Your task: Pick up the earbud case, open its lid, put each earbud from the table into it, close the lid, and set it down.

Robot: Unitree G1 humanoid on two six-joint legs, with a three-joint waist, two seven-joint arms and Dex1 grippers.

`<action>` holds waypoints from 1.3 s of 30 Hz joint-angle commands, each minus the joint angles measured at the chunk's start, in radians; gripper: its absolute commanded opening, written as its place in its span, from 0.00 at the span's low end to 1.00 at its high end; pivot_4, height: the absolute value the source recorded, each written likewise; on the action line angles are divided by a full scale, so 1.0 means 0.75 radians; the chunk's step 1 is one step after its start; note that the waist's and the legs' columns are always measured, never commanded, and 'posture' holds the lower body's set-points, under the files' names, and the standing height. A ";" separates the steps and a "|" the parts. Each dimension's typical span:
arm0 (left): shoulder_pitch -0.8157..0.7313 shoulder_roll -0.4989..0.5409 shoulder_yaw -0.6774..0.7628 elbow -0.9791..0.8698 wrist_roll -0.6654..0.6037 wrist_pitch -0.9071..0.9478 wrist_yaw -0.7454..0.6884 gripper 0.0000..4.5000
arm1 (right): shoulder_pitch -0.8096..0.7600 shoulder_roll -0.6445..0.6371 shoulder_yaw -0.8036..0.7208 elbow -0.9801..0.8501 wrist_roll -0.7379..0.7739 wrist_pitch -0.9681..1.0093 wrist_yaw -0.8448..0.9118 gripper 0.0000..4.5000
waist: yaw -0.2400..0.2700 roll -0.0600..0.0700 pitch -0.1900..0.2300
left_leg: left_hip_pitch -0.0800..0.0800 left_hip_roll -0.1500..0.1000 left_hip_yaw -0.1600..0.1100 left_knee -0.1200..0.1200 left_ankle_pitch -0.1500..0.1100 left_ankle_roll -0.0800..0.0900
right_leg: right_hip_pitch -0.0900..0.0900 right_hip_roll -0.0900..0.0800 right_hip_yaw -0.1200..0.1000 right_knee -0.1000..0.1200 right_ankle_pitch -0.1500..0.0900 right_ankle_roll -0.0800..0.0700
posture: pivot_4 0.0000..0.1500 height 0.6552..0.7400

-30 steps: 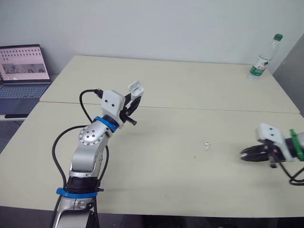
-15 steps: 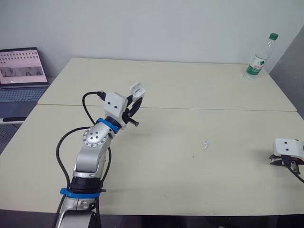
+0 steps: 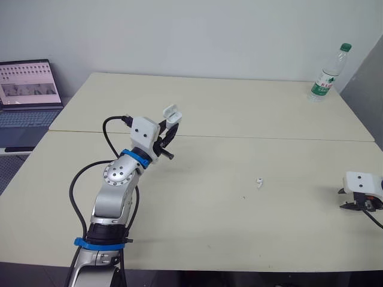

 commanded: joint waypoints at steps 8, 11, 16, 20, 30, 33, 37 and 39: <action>0.015 0.012 0.011 -0.080 0.002 -0.015 0.015 0.17 | -0.052 -0.036 0.063 0.116 -0.109 -0.054 0.027 0.48 | 0.005 0.000 0.000 | 0.000 -0.001 0.000 0.000 0.000 0.000 | 0.001 -0.001 0.000 0.000 0.000 0.000 | 1.00 1.00; 0.018 0.015 0.013 -0.086 0.001 -0.012 0.016 0.17 | -0.056 -0.045 0.072 0.133 -0.125 -0.050 0.035 0.48 | 0.006 0.000 0.000 | 0.000 -0.001 0.000 0.000 0.000 0.000 | 0.001 -0.001 0.000 0.000 0.000 0.000 | 1.00 1.00; 0.017 0.018 0.013 -0.088 0.000 -0.010 0.017 0.17 | -0.055 -0.041 0.066 0.140 -0.124 -0.043 0.036 0.48 | 0.006 0.000 0.000 | 0.000 -0.001 -0.002 0.000 0.000 0.000 | 0.002 -0.002 0.000 -0.001 0.000 0.000 | 1.00 1.00; 0.014 0.018 0.012 -0.088 -0.001 -0.009 0.017 0.17 | -0.051 -0.031 0.065 0.133 -0.121 -0.038 0.033 0.48 | 0.006 0.000 0.000 | 0.001 -0.001 -0.003 0.000 0.000 0.000 | 0.004 -0.002 0.000 -0.001 0.000 0.000 | 1.00 1.00; 0.017 0.020 0.011 -0.094 0.001 -0.006 0.019 0.17 | -0.029 -0.006 0.043 0.110 -0.081 -0.029 0.043 0.09 | 0.004 -0.001 0.000 | 0.009 -0.001 -0.004 0.000 0.000 0.000 | 0.014 -0.002 -0.001 -0.004 0.000 0.000 | 1.00 1.00; 0.024 0.018 0.009 -0.099 0.000 -0.007 0.018 0.17 | -0.042 0.003 0.043 0.110 -0.080 -0.049 0.033 0.09 | 0.003 -0.001 0.000 | 0.013 -0.001 -0.005 0.000 -0.001 0.000 | 0.018 -0.002 -0.001 -0.005 0.000 0.000 | 1.00 1.00; 0.038 0.009 0.001 -0.107 -0.014 -0.014 0.005 0.17 | -0.093 0.094 -0.005 0.011 0.058 0.089 0.135 0.09 | -0.003 -0.001 0.000 | 0.014 -0.001 -0.005 0.000 -0.001 0.000 | 0.018 -0.002 -0.001 -0.005 0.000 0.000 | 1.00 1.00; 0.039 -0.010 -0.001 -0.102 -0.033 -0.022 0.000 0.17 | -0.138 0.258 -0.072 -0.190 0.248 0.446 0.139 0.09 | -0.022 -0.004 0.001 | 0.017 0.001 -0.005 -0.001 -0.001 0.000 | 0.019 -0.001 0.000 -0.004 0.000 0.000 | 1.00 1.00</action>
